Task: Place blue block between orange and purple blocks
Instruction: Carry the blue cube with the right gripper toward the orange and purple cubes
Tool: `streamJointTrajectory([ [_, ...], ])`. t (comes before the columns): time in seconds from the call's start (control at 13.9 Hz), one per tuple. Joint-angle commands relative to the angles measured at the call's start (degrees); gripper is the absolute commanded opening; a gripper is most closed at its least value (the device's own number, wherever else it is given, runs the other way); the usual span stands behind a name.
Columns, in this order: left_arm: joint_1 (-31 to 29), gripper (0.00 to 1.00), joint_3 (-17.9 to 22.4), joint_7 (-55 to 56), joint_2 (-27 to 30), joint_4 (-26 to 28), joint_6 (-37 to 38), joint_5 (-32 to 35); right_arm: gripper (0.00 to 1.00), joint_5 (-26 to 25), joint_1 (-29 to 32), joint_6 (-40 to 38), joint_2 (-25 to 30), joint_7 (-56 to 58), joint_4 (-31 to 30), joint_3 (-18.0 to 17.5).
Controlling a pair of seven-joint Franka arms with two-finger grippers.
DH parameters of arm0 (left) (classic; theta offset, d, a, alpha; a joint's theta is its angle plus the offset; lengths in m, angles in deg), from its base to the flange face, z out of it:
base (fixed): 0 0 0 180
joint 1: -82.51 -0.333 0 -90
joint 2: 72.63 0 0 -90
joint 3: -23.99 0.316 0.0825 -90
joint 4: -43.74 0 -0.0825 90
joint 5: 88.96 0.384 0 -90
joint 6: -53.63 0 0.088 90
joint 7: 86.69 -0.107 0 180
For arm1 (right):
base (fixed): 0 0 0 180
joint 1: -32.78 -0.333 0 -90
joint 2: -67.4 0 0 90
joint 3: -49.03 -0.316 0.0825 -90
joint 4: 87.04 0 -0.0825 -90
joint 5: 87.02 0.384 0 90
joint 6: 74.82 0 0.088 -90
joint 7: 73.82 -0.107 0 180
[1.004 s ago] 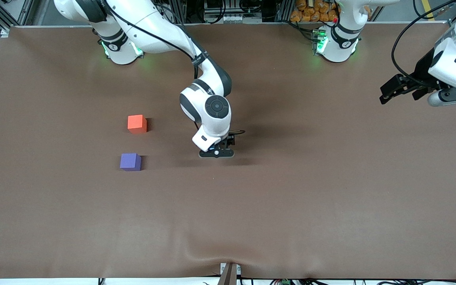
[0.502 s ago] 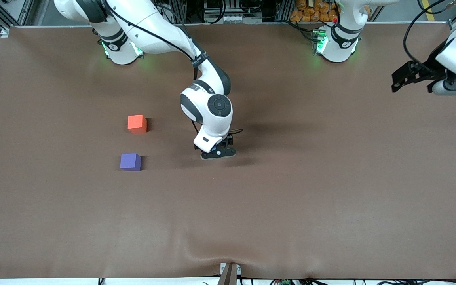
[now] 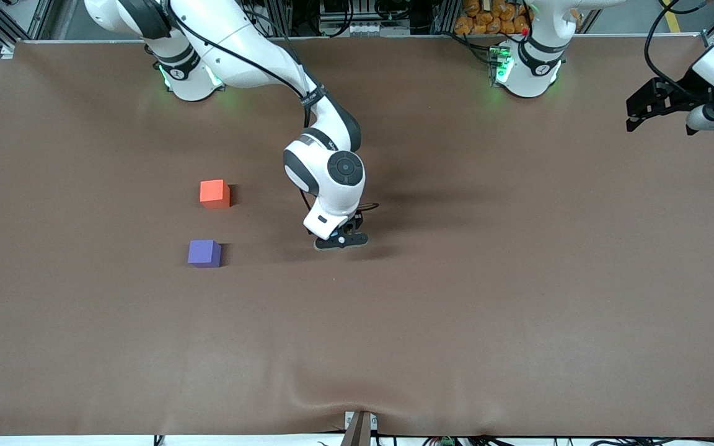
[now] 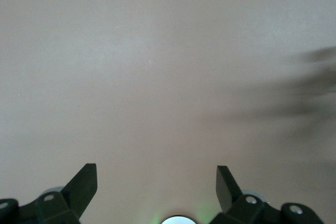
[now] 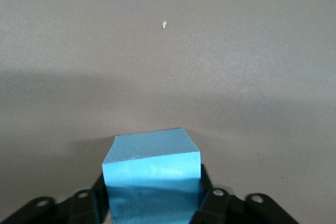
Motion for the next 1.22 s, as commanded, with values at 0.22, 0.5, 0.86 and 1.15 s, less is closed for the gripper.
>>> streamJointTrajectory([
  [0.22, -1.93, 1.0, -0.66, 1.74, 0.13, -0.89, 0.95, -1.58, 0.1, 6.31, 6.32, -5.55, 8.13, -2.32, 0.0, 0.25],
  [0.5, -1.93, 1.0, -0.75, 1.21, 0.05, -0.89, 0.95, -1.05, 0.11, 6.41, 15.37, -13.49, 18.41, -0.13, -6.2, 0.16],
  [0.86, -1.93, 1.0, -0.84, 1.47, -0.13, -0.89, 0.69, -1.05, 0.12, 6.41, 24.17, -12.88, 25.73, 12.34, -19.58, 0.16],
  [1.15, -1.93, 1.0, -0.84, 1.47, -0.48, -0.89, 0.69, -1.14, 0.13, 6.41, 26.11, -8.23, 27.92, 14.3, -28.27, 0.25],
])
